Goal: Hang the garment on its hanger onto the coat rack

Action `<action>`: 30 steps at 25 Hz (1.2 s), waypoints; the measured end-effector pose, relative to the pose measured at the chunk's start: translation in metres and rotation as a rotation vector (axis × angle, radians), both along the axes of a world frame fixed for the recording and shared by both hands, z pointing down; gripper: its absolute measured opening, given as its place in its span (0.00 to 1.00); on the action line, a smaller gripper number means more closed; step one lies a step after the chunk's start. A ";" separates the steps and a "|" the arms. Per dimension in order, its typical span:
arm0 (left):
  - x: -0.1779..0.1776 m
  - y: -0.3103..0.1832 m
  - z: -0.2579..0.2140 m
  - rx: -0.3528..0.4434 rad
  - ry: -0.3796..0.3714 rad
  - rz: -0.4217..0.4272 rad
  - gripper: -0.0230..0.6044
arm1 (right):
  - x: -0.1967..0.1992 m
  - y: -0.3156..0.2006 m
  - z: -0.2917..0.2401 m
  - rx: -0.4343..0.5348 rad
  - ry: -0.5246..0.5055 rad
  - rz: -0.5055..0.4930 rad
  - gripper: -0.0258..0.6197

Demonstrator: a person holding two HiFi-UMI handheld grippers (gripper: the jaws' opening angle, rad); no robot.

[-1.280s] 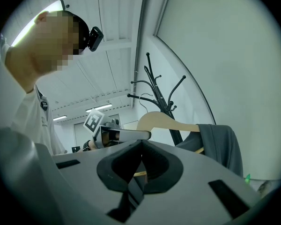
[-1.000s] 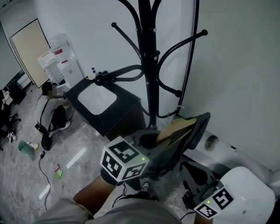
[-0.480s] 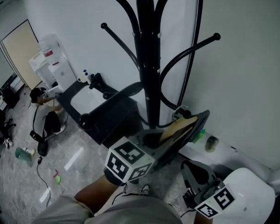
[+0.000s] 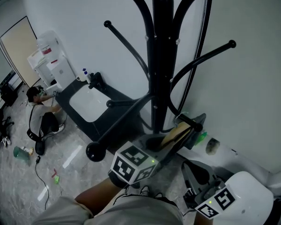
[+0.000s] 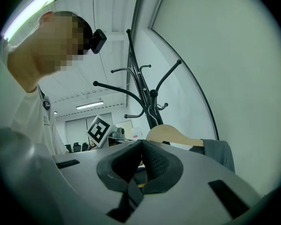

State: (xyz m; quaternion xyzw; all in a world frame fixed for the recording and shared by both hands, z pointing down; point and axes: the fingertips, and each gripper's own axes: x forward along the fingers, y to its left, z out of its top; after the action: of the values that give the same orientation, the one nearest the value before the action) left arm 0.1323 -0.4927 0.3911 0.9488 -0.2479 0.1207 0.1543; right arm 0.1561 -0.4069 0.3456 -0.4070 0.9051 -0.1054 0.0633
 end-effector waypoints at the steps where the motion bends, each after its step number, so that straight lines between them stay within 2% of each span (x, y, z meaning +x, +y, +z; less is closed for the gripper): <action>1: -0.001 -0.002 0.000 -0.007 0.003 -0.012 0.13 | -0.001 -0.001 -0.001 -0.001 0.002 -0.009 0.06; 5: -0.001 -0.007 0.002 -0.024 0.007 -0.029 0.15 | -0.001 -0.008 -0.002 -0.010 0.007 -0.044 0.06; 12: 0.003 -0.009 0.004 0.000 0.016 -0.045 0.16 | -0.005 -0.014 0.008 -0.023 0.010 -0.097 0.06; 21: 0.002 -0.006 -0.014 0.097 -0.014 -0.107 0.17 | 0.005 -0.012 0.007 -0.011 0.002 -0.134 0.06; 30: -0.011 0.006 -0.037 0.157 -0.015 -0.205 0.17 | 0.008 -0.007 0.004 -0.015 0.025 -0.162 0.06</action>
State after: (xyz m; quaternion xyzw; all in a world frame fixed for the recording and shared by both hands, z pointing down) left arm 0.1211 -0.4872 0.3542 0.9267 -0.3534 0.0915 0.0893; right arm 0.1645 -0.4140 0.3498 -0.3340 0.9350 -0.1119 0.0402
